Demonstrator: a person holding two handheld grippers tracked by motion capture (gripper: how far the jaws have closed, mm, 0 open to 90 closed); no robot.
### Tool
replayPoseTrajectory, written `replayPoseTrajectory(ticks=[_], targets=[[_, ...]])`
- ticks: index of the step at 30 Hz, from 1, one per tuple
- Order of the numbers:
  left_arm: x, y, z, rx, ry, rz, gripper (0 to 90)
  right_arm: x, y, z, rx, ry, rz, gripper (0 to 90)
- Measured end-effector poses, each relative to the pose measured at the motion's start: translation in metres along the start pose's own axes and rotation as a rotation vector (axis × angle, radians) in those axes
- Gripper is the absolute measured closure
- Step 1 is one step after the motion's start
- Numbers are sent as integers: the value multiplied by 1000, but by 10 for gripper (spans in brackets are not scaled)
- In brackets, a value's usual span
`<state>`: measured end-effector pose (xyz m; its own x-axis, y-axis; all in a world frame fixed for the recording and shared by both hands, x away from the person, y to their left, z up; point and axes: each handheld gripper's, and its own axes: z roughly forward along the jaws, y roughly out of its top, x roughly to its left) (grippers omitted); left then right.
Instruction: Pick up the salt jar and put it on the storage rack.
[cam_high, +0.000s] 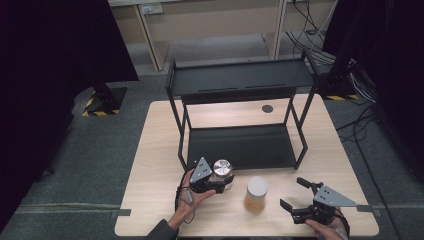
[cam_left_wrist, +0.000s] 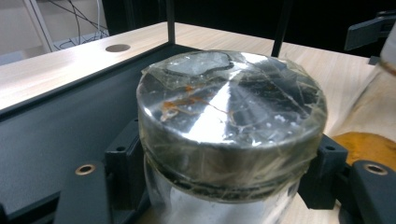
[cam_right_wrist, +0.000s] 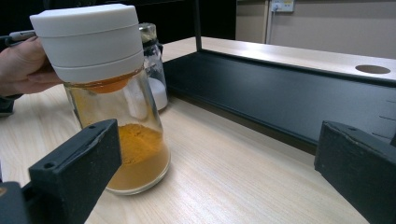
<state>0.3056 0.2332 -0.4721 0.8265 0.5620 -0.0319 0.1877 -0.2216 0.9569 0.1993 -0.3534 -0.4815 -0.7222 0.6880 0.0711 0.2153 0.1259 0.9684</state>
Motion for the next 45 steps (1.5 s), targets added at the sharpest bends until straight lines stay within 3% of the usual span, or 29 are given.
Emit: replayPoseTrajectory(ticks=[11, 26, 30, 35, 40, 45], targets=[[3, 17, -10, 2, -42, 14, 308, 0, 0, 1, 2, -6, 3, 10], [5, 48, -21, -5, -59, 48, 308, 0, 0, 0, -2, -13, 2, 10], [12, 65, -27, -16, -77, 31, 308, 0, 0, 0, -1, -12, 1, 10], [15, 86, -33, -13, -79, 50, 308, 0, 0, 0, -2, -11, 0, 10], [21, 120, -41, -23, -80, 58, 308, 0, 0, 0, -2, -10, -2, 10], [24, 140, -44, -31, -74, 64, 308, 0, 0, 0, -1, -9, 0, 10]])
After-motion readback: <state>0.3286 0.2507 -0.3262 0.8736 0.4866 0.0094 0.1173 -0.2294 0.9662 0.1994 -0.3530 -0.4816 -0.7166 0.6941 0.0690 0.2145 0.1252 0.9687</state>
